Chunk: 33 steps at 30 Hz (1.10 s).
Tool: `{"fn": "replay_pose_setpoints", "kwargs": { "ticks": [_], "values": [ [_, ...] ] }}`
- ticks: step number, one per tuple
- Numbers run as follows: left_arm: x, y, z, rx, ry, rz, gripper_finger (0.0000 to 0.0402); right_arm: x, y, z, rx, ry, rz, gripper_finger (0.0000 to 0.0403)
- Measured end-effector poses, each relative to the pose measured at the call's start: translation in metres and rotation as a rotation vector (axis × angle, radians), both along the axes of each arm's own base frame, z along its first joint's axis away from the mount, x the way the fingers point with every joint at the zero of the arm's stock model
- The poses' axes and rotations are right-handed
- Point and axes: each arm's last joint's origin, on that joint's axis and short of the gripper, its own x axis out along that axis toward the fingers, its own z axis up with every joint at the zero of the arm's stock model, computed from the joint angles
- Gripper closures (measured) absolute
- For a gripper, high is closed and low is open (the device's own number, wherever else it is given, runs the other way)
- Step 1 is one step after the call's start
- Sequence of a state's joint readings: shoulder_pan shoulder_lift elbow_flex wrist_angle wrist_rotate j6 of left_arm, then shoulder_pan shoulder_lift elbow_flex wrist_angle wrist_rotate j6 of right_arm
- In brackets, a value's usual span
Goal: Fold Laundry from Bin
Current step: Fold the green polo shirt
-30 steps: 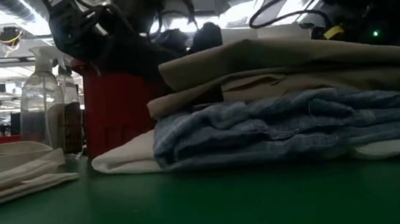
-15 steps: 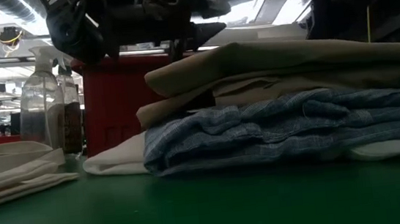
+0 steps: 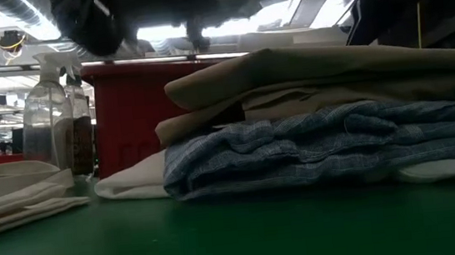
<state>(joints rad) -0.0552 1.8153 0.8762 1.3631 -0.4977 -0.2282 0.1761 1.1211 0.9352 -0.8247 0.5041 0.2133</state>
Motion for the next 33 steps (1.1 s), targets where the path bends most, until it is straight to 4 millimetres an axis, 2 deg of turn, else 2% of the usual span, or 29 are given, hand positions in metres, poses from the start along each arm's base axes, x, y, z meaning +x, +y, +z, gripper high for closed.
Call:
{"fn": "replay_pose_setpoints", "kwargs": {
  "ticks": [4, 8, 13, 16, 18, 22, 25, 29, 33],
  "values": [
    [0.005, 0.009, 0.035, 0.094, 0.052, 0.057, 0.0266, -0.006, -0.001, 0.009, 0.002, -0.054, 0.008, 0.0207],
    [0.013, 0.033, 0.073, 0.110, 0.198, 0.127, 0.0266, -0.014, -0.003, 0.016, 0.000, -0.092, 0.003, 0.0207],
    [0.021, 0.084, 0.113, 0.069, 0.428, 0.222, 0.0266, -0.019, -0.004, 0.021, 0.008, -0.120, 0.004, 0.0207],
    [0.013, 0.118, 0.138, 0.035, 0.537, 0.267, 0.0266, -0.019, -0.003, 0.021, 0.014, -0.121, 0.009, 0.0207],
    [0.003, 0.141, 0.147, -0.016, 0.585, 0.313, 0.0266, -0.019, -0.003, 0.021, 0.014, -0.121, 0.009, 0.0207],
    [-0.019, 0.186, 0.152, -0.076, 0.654, 0.374, 0.0266, -0.019, -0.003, 0.021, 0.014, -0.121, 0.009, 0.0207],
    [-0.037, 0.217, 0.148, -0.147, 0.656, 0.370, 0.0266, -0.019, -0.003, 0.021, 0.014, -0.121, 0.009, 0.0207],
    [-0.054, 0.253, 0.126, -0.260, 0.719, 0.363, 0.0266, -0.019, -0.003, 0.021, 0.014, -0.121, 0.009, 0.0207],
    [-0.057, 0.281, 0.102, -0.326, 0.752, 0.297, 0.0266, -0.019, -0.003, 0.021, 0.015, -0.122, 0.009, 0.0207]
  ]
}}
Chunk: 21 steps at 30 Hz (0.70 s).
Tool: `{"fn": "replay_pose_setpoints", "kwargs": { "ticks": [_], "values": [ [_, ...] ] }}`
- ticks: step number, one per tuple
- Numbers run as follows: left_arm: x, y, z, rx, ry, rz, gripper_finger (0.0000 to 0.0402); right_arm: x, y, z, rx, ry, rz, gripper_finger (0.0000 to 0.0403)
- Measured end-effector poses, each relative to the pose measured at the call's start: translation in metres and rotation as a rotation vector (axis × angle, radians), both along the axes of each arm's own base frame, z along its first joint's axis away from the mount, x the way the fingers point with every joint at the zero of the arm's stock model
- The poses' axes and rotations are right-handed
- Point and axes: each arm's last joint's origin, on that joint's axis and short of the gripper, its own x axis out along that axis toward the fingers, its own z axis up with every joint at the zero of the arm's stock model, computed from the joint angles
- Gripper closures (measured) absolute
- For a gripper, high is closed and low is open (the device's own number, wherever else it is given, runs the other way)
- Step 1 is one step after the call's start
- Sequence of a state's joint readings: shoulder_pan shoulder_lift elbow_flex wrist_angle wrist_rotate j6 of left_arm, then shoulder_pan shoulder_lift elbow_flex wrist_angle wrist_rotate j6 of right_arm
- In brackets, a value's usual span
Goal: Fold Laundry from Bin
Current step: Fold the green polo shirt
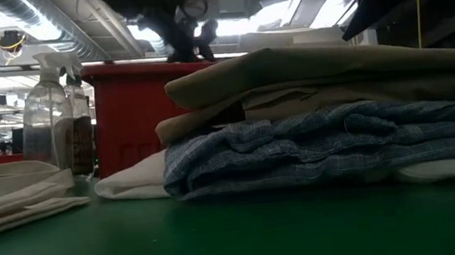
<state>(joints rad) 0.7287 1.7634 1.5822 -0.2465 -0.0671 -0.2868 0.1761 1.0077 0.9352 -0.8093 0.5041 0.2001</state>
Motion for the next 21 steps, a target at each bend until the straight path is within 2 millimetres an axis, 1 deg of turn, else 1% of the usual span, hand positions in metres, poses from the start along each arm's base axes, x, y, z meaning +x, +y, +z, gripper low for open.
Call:
{"fn": "replay_pose_setpoints", "kwargs": {
  "ticks": [4, 6, 9, 11, 16, 21],
  "values": [
    [0.004, 0.020, -0.030, -0.078, 0.030, -0.040, 0.0266, 0.000, 0.000, 0.000, 0.000, 0.000, 0.000, 0.0207],
    [0.006, 0.026, -0.045, -0.124, 0.049, -0.063, 0.0266, 0.000, 0.000, 0.000, 0.002, -0.001, -0.002, 0.0207],
    [0.008, 0.033, -0.067, -0.207, 0.083, -0.105, 0.0266, 0.000, 0.000, 0.000, 0.006, -0.003, -0.007, 0.0207],
    [0.009, 0.035, -0.080, -0.252, 0.122, -0.101, 0.0266, 0.000, 0.000, 0.000, 0.008, -0.004, -0.009, 0.0207],
    [0.012, 0.039, -0.100, -0.273, 0.183, -0.113, 0.0266, 0.000, 0.000, 0.000, 0.009, -0.005, -0.009, 0.0207],
    [0.014, 0.041, -0.110, -0.284, 0.210, -0.123, 0.0266, 0.000, 0.000, 0.000, 0.010, -0.005, -0.011, 0.0207]
  ]
}}
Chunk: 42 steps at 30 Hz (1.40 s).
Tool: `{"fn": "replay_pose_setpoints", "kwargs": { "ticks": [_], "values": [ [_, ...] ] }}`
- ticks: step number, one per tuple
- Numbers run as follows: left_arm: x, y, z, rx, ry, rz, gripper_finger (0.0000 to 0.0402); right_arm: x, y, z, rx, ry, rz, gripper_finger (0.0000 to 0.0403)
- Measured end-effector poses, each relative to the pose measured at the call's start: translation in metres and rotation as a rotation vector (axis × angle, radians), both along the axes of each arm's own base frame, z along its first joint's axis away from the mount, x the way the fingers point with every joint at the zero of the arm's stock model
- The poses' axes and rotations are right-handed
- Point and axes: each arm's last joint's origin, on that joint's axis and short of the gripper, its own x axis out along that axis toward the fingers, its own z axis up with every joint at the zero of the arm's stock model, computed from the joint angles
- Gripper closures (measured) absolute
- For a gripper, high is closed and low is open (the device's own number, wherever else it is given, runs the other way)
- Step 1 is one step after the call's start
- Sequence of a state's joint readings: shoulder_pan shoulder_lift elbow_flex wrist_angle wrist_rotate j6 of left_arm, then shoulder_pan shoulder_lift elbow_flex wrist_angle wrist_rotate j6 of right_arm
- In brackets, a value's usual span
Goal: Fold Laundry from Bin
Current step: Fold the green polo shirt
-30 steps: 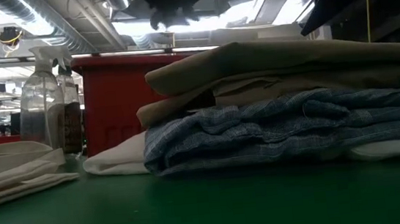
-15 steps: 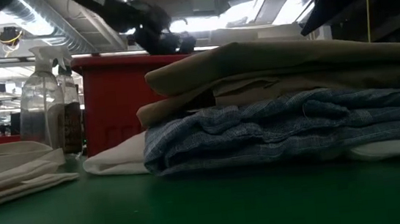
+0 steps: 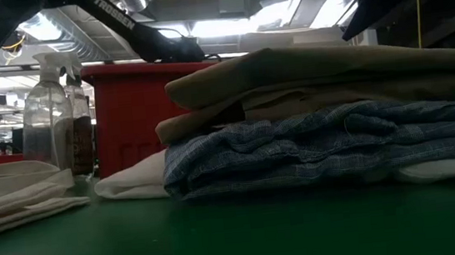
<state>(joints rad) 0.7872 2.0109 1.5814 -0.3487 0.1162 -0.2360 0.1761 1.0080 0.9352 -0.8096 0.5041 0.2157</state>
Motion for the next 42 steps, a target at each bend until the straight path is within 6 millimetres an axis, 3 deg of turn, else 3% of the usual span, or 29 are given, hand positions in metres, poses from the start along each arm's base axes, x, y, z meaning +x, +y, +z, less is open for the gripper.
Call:
{"fn": "replay_pose_setpoints", "kwargs": {
  "ticks": [12, 25, 28, 34, 38, 42],
  "values": [
    [0.002, 0.001, -0.005, 0.114, 0.098, -0.104, 0.0266, 0.000, 0.000, 0.000, 0.000, 0.000, 0.000, 0.0207],
    [0.022, 0.002, -0.034, 0.188, 0.119, -0.202, 0.0268, 0.000, 0.000, 0.000, -0.001, 0.001, 0.000, 0.0207],
    [0.023, 0.002, -0.034, 0.188, 0.118, -0.210, 0.0289, 0.000, 0.000, 0.000, -0.001, 0.002, 0.001, 0.0207],
    [0.023, 0.002, -0.034, 0.178, 0.110, -0.201, 0.0390, 0.000, 0.000, 0.000, -0.001, 0.002, 0.001, 0.0207],
    [0.026, 0.003, -0.025, 0.182, 0.099, -0.202, 0.0395, 0.000, 0.000, 0.000, -0.001, 0.002, 0.001, 0.0207],
    [0.032, 0.007, 0.003, 0.204, 0.004, -0.189, 0.0398, 0.000, 0.000, 0.000, -0.001, 0.002, 0.001, 0.0207]
  ]
}}
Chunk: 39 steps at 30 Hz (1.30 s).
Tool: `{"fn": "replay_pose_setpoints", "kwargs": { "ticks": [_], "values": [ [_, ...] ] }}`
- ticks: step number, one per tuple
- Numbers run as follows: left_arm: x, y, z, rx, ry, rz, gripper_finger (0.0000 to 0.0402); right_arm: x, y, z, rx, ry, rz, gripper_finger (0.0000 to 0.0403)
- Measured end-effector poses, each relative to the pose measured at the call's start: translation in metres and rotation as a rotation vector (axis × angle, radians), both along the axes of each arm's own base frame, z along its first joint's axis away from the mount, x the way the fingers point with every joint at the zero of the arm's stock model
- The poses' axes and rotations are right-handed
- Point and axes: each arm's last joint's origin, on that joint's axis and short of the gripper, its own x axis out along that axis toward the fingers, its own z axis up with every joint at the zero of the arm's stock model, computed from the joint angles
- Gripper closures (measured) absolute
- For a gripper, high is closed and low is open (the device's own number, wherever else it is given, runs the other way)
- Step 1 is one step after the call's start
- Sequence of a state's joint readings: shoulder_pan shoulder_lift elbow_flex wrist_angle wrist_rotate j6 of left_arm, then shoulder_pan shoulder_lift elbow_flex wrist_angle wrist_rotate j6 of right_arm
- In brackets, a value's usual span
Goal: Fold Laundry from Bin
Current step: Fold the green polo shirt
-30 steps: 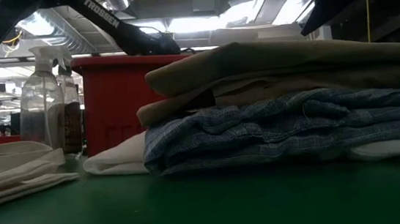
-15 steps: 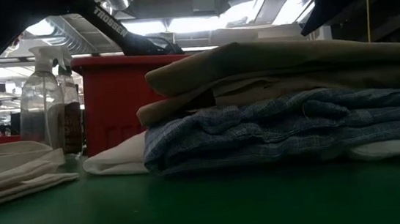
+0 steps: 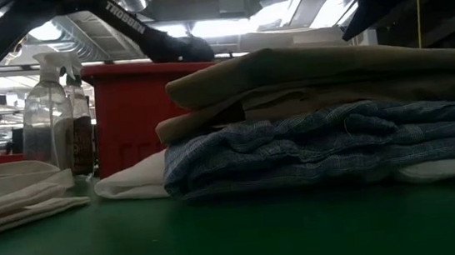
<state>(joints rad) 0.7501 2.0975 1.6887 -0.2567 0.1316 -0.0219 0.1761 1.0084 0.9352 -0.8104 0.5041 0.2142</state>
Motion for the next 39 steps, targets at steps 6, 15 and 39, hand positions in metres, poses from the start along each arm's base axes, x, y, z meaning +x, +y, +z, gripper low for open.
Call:
{"fn": "replay_pose_setpoints", "kwargs": {
  "ticks": [6, 15, 39],
  "values": [
    [0.011, 0.005, 0.050, 0.090, -0.114, -0.021, 0.0400, 0.000, 0.000, 0.000, 0.000, 0.000, 0.000, 0.0207],
    [0.024, -0.010, 0.135, 0.226, -0.270, -0.062, 0.0401, 0.000, -0.001, 0.000, -0.023, -0.002, -0.014, 0.0207],
    [-0.033, -0.145, 0.331, 0.534, -0.813, -0.262, 0.0401, -0.043, -0.018, 0.098, -0.374, -0.284, -0.232, 0.0207]
  ]
}}
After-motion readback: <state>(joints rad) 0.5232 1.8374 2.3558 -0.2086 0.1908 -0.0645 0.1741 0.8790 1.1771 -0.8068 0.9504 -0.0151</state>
